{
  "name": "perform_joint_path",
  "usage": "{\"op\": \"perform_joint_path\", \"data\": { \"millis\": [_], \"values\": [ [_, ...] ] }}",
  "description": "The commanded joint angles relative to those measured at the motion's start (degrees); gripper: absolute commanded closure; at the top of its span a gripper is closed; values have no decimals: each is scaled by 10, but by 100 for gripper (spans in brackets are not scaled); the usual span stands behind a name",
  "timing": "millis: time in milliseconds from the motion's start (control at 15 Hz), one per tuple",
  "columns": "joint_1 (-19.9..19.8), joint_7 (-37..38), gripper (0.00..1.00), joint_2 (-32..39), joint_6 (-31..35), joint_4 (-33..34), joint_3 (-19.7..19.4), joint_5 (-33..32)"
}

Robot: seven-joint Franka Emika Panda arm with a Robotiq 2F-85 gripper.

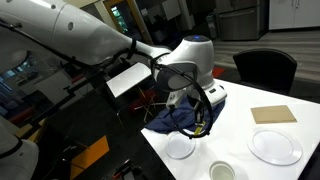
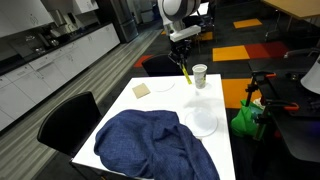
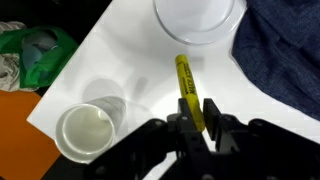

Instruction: Remove the marker from the mug cup and place it on the table

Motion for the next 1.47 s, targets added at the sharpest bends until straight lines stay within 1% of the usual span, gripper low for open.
{"op": "perform_joint_path", "data": {
  "millis": [0, 267, 600, 800, 1200, 1267, 1333, 1400],
  "values": [
    [-10, -22, 95, 58, -32, 43, 10, 23],
    [-11, -28, 95, 116, -51, 71, 12, 35],
    [-7, -27, 95, 177, -48, 101, 10, 29],
    [-3, -42, 95, 204, -49, 120, 11, 19],
    [3, -76, 95, 233, -52, 146, 18, 5],
    [4, -78, 56, 235, -54, 149, 18, 4],
    [4, -77, 55, 238, -55, 153, 18, 2],
    [5, -76, 49, 239, -57, 155, 18, 1]
  ]
}}
